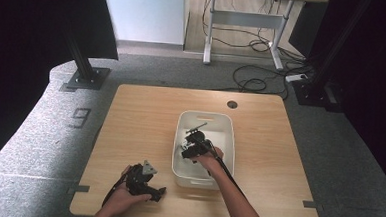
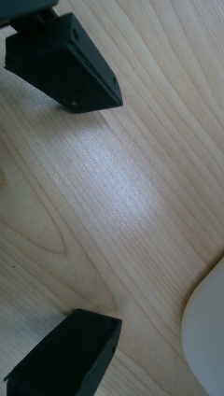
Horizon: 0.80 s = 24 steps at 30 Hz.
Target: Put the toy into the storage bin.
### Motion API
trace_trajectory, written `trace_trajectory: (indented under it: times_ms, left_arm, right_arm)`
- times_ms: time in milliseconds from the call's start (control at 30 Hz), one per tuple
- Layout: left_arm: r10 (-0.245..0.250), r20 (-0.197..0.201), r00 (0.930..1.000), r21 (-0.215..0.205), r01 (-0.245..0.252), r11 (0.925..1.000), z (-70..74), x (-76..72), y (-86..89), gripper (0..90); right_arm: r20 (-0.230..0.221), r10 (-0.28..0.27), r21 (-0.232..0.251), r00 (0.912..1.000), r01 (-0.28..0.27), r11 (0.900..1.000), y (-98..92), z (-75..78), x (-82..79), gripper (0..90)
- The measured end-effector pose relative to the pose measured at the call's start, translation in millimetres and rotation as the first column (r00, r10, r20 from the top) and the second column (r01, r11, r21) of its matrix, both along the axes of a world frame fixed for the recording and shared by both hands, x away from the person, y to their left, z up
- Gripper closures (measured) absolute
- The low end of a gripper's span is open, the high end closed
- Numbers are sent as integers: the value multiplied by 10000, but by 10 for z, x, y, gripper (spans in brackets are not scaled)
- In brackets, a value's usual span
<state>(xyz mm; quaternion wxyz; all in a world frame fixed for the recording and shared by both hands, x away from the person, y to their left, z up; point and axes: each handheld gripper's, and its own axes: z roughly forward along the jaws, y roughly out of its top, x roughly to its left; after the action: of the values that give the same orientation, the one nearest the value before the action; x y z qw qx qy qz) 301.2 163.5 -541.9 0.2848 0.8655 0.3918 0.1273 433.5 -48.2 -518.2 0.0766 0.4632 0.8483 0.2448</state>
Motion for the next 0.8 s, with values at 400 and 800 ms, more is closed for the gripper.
trace_trajectory:
  times_ms: [400,800]
  left_arm:
    - [2,-5,10000,-11,-2,10000,-1,-1,-2,0]
    - [-9,-3,10000,-9,9,10000,-1,0,-2,0]
  right_arm:
    - [-560,366,306,9978,-350,9989,10,27,-52,432]
    - [347,328,735,9989,-353,9967,-196,276,-125,360]
